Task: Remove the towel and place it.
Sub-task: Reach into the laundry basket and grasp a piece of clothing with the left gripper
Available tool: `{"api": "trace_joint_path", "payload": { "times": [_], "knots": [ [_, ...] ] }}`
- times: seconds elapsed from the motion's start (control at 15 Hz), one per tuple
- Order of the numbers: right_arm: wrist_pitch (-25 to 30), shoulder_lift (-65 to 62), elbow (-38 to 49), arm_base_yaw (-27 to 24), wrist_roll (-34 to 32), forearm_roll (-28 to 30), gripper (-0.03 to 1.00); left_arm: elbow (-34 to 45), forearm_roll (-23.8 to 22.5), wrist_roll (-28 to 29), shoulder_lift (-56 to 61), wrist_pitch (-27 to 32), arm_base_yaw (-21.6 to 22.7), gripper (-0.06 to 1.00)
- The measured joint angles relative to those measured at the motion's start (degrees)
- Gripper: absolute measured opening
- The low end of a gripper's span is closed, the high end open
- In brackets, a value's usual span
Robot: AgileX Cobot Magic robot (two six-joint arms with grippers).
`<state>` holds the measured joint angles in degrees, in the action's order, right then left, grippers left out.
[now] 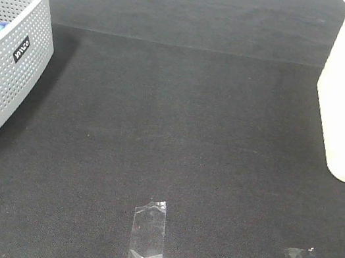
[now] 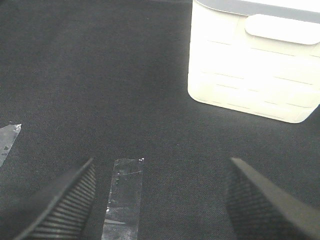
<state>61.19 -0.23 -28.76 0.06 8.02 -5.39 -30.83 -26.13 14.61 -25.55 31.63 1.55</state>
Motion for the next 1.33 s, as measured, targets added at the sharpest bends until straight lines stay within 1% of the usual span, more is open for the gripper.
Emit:
{"api": "trace_joint_path", "payload": {
  "times": [0.13, 0.2, 0.27, 0.4, 0.53, 0.6, 0.67, 0.87, 0.93, 1.2, 1.33],
  "knots": [
    [0.0, 0.0, 0.0, 0.0, 0.0, 0.0, 0.68, -0.34, -3.78, 7.56, -10.6, -2.81, 0.0, 0.74],
    [0.0, 0.0, 0.0, 0.0, 0.0, 0.0, 0.68, -1.38, -4.47, 10.77, -15.81, -3.15, 0.0, 0.74],
    [0.0, 0.0, 0.0, 0.0, 0.0, 0.0, 0.68, -1.38, -4.47, 10.77, -15.81, -3.15, 0.0, 0.74],
    [0.0, 0.0, 0.0, 0.0, 0.0, 0.0, 0.68, -5.5, -4.98, 15.64, -26.47, -3.15, 0.0, 0.74],
    [0.0, 0.0, 0.0, 0.0, 0.0, 0.0, 0.68, -11.46, -4.98, 16.96, -36.27, -3.15, 0.0, 0.74],
    [0.0, 0.0, 0.0, 0.0, 0.0, 0.0, 0.68, -14.78, -4.93, 17.13, -40.51, -2.92, 0.0, 0.74],
    [0.0, 0.0, 0.0, 0.0, 0.0, 0.0, 0.68, -20.74, -4.18, 17.19, -47.1, -1.49, 0.0, 0.74],
    [0.0, 0.0, 0.0, 0.0, 0.0, 0.0, 0.68, -31.57, -3.78, 16.84, -57.7, 3.32, 0.0, 0.74],
    [0.0, 0.0, 0.0, 0.0, 0.0, 0.0, 0.68, -35.29, -3.61, 15.87, -61.25, 4.76, 0.0, 0.74],
    [0.0, 0.0, 0.0, 0.0, 0.0, 0.0, 0.68, -53.23, 1.15, 10.26, -75.75, 11.34, 0.0, 0.74],
    [0.0, 0.0, 0.0, 0.0, 0.0, 0.0, 0.68, -61.99, 3.72, 7.96, -81.82, 16.16, 0.29, 0.74]
  ]
}}
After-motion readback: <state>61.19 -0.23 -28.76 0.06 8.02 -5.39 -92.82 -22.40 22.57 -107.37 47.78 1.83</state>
